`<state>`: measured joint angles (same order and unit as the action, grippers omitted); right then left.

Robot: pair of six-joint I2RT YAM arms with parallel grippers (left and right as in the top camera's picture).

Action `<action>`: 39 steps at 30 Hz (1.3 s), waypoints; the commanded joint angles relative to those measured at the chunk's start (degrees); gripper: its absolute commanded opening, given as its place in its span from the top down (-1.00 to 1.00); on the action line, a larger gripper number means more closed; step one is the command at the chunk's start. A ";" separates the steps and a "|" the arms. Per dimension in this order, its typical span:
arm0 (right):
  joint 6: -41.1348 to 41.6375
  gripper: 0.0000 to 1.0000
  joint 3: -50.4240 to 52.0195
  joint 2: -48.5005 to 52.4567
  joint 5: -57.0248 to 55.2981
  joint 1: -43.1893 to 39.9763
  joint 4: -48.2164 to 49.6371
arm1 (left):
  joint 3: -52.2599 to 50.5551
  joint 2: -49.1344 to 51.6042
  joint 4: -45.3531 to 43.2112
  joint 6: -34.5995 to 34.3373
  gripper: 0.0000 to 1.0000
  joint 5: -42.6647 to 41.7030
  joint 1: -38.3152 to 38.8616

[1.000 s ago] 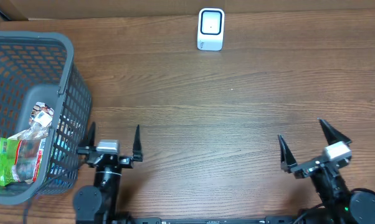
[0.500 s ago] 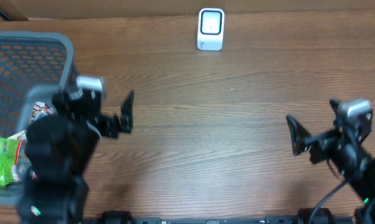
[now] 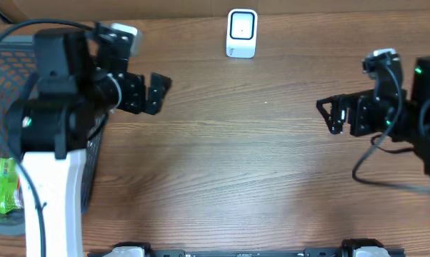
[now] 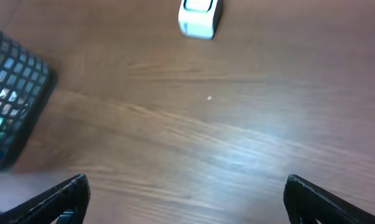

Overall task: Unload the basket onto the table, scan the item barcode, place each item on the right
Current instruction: 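Reach the left gripper into the grey basket toward the green snack bag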

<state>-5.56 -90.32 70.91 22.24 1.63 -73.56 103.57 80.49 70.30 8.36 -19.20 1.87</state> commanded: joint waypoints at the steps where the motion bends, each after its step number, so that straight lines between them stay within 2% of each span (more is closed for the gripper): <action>1: 1.09 -1.00 -1.46 1.77 2.95 0.13 -0.09 | 1.27 2.12 0.61 0.39 -0.99 -11.26 0.39; 3: 1.09 -1.00 -1.46 2.64 2.93 0.13 -0.09 | 1.31 3.02 0.15 0.35 -0.99 -10.80 0.26; 5: 1.07 -1.00 -1.46 2.78 2.91 0.13 -0.07 | 2.12 3.02 0.26 -3.26 -1.00 -6.93 -0.44; 8: 1.07 -1.00 -1.46 2.78 2.91 0.13 0.15 | 5.44 3.02 2.69 -14.27 -1.00 3.98 -3.13; 11: 1.07 -1.00 -1.46 2.78 2.91 0.13 0.09 | 10.71 3.02 7.93 -25.99 -0.99 16.92 -9.25; 13: 1.07 -1.00 -1.46 2.78 2.91 0.13 -0.09 | 12.04 3.02 10.78 -32.65 -0.99 23.37 -13.64; 15: 1.07 -1.00 -1.44 2.78 2.91 0.13 -0.35 | 11.98 3.08 12.74 -37.44 -0.99 26.43 -18.12; 22: 1.07 -1.00 -0.63 2.84 2.91 0.13 -1.07 | 10.12 6.27 19.43 -42.07 -0.99 27.12 -31.91; 28: 1.09 -1.00 -0.59 2.99 2.93 0.13 -1.18 | 7.74 9.31 19.65 -43.78 -0.99 26.62 -42.18; 33: 1.09 -1.00 -0.59 3.17 2.93 0.13 -1.18 | 2.95 11.32 18.34 -46.40 -0.99 27.17 -44.76; 39: 1.07 -1.00 -0.57 3.21 2.93 0.13 -1.81 | -8.68 11.45 11.39 -49.37 -0.99 27.26 -47.30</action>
<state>-4.64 -90.32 74.22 24.67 1.63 -75.24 99.59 91.66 83.85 -38.06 7.14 -43.92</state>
